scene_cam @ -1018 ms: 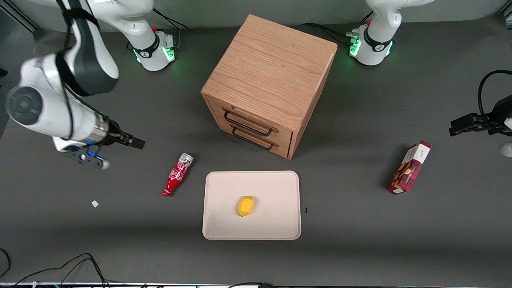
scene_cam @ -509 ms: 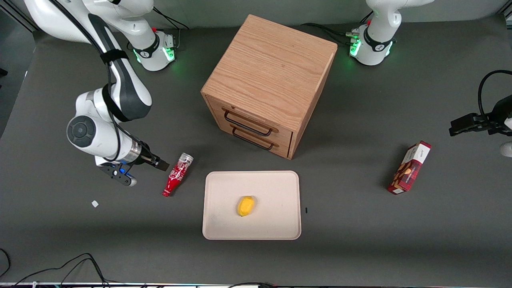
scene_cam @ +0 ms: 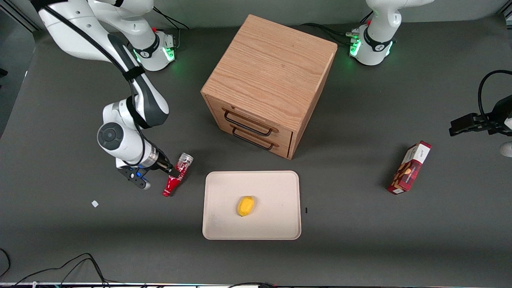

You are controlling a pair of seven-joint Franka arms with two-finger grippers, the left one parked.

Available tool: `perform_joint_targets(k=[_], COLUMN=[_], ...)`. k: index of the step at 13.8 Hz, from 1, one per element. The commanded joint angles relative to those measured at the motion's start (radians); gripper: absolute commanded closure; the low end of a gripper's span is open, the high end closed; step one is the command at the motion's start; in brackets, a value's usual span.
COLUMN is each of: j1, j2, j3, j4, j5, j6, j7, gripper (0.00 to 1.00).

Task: Place coke bottle on tray
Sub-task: 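Lower the right gripper and close it around the bottle's body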

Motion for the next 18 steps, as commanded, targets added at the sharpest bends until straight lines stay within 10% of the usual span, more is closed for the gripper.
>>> perform_joint_targets(k=[1, 18], j1=[0.013, 0.033], j2=[0.038, 0.143], j3=[0.001, -0.001], j4=[0.005, 0.003], j5=[-0.032, -0.13], j6=[0.042, 0.142], j7=[0.041, 0.098], gripper=[0.0, 0.08])
